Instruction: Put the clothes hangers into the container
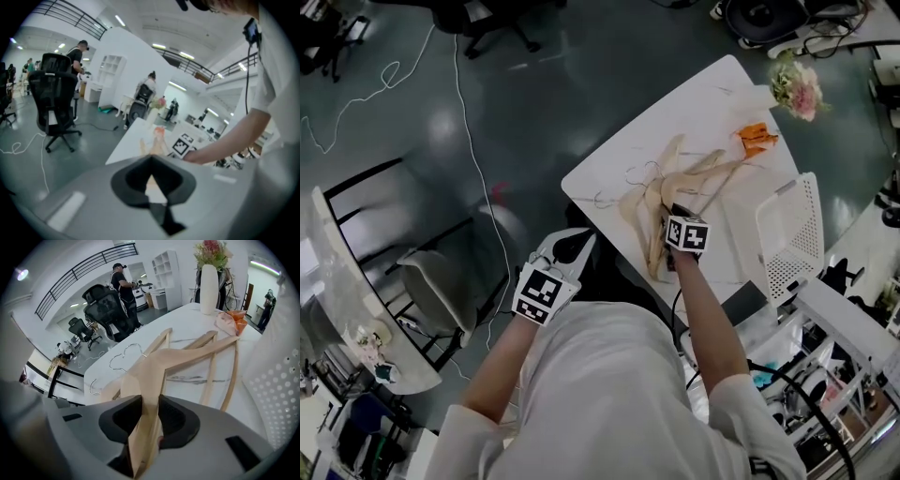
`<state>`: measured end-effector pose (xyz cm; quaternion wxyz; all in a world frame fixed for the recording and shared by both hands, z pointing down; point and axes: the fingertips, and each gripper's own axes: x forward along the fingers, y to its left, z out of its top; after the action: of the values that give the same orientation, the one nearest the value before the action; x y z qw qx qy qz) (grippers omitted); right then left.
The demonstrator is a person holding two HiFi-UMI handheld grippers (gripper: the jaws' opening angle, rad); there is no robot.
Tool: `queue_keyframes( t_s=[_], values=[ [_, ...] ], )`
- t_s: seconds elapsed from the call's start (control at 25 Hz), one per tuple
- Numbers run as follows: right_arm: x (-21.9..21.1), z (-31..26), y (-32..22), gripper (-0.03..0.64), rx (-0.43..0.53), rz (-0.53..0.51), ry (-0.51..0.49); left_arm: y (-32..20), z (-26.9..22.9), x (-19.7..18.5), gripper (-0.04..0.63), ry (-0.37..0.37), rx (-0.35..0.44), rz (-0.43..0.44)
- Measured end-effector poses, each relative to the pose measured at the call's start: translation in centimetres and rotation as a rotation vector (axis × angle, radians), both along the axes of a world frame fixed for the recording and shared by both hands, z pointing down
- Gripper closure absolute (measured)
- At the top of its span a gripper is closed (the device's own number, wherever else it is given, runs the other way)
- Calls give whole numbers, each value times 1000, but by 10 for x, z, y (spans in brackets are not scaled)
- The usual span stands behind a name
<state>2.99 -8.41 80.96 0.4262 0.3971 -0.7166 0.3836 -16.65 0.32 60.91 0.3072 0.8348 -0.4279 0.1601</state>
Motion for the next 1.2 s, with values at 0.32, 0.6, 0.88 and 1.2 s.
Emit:
queue_keyframes(
  t_s=[0.32,0.6,0.88,1.2],
  values=[
    [-1,-23,3,518,25,32,-42,-6,-1,-4,594,4,13,39],
    [-10,-58,12,518,54,53,-117,-15,-9,5,594,20,42,106],
    [-19,-107,27,518,92,44,-226,-23,-13,19,594,26,60,191],
    [-29,-165,38,518,146,-26,-342,-31,-25,48,594,20,91,278]
  ],
)
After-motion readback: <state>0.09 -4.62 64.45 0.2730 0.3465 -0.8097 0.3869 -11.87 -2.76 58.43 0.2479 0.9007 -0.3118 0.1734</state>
